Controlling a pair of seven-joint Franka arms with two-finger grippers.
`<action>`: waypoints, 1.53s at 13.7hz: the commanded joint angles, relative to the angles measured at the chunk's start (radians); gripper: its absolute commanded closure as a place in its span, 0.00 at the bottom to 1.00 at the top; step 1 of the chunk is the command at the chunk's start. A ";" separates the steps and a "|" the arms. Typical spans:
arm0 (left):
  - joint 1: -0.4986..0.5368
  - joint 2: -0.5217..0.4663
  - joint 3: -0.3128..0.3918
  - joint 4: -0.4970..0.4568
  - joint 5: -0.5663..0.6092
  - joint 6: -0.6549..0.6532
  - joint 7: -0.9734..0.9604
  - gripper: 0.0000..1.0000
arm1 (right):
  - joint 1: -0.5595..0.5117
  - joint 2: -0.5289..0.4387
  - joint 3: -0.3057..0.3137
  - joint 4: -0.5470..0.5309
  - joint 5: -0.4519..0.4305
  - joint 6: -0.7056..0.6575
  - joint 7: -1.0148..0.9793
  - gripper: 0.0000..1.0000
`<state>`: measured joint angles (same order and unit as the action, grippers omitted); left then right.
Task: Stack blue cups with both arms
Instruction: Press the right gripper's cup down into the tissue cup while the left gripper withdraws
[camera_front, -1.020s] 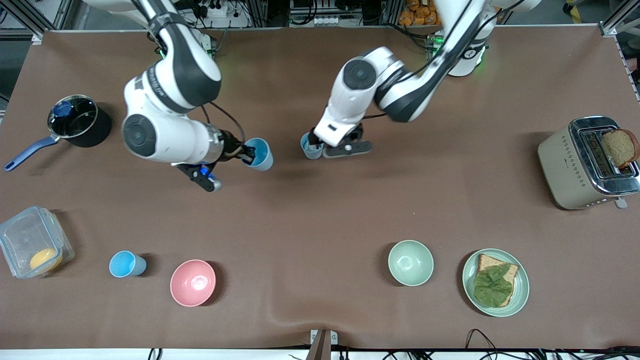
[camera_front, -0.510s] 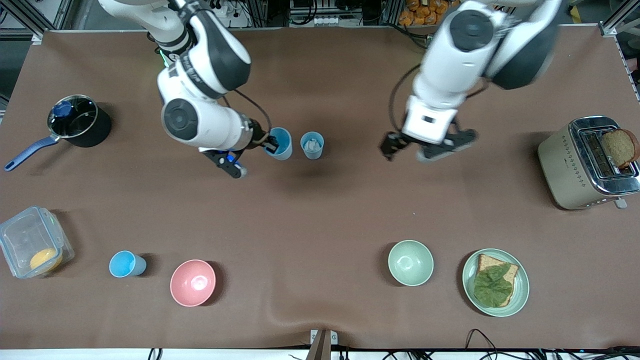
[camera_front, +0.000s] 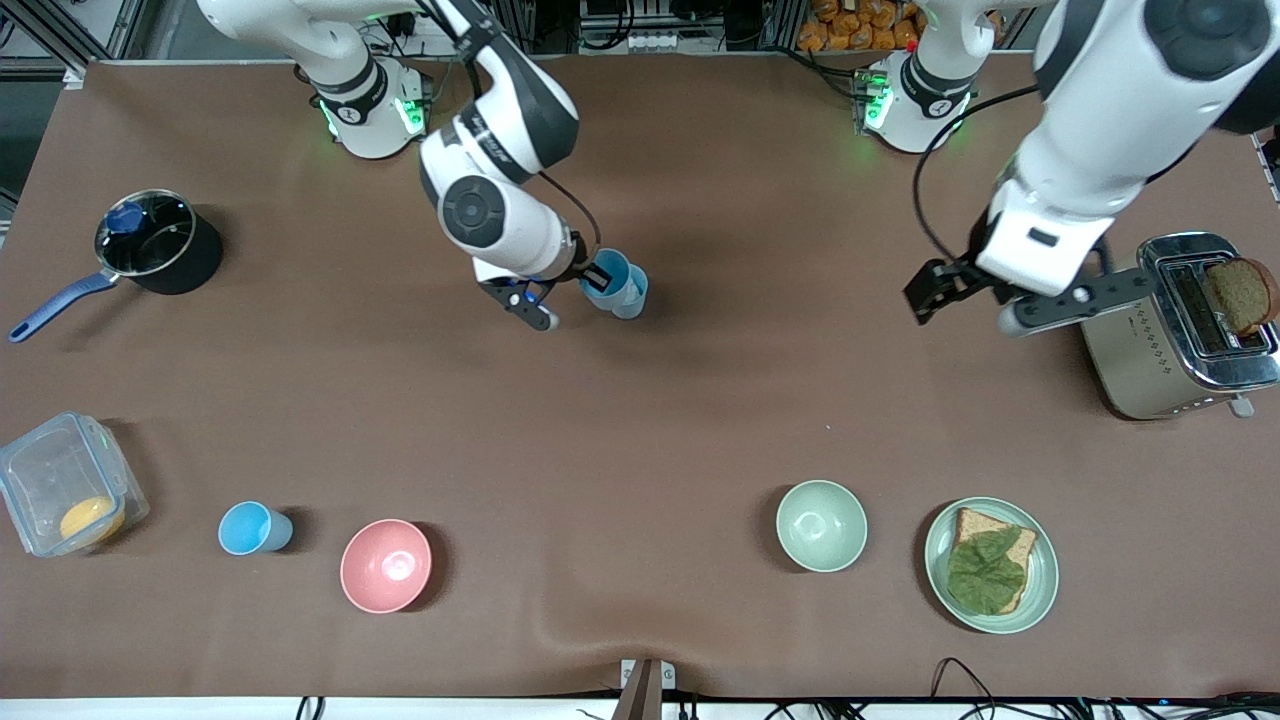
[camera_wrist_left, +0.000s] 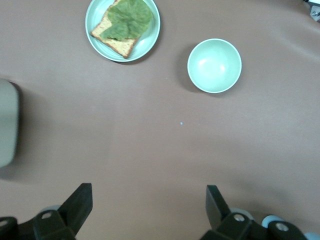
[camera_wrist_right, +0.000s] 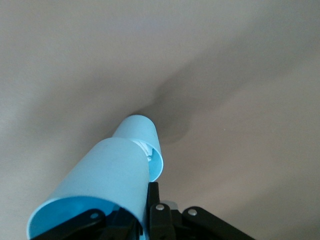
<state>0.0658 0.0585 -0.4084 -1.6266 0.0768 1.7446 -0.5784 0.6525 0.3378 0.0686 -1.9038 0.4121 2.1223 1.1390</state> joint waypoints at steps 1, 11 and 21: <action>0.028 -0.039 -0.014 0.010 0.012 -0.052 0.043 0.00 | 0.024 0.004 -0.009 -0.007 0.005 0.021 0.034 1.00; -0.026 -0.040 0.169 0.088 -0.035 -0.129 0.278 0.00 | 0.067 0.052 -0.009 -0.024 0.005 0.079 0.050 1.00; -0.034 -0.054 0.206 0.088 -0.019 -0.188 0.350 0.00 | 0.052 0.023 -0.016 0.002 0.005 0.001 0.087 0.00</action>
<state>0.0441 0.0220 -0.2136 -1.5464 0.0582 1.5889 -0.2730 0.7068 0.3956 0.0628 -1.9157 0.4121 2.1763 1.2085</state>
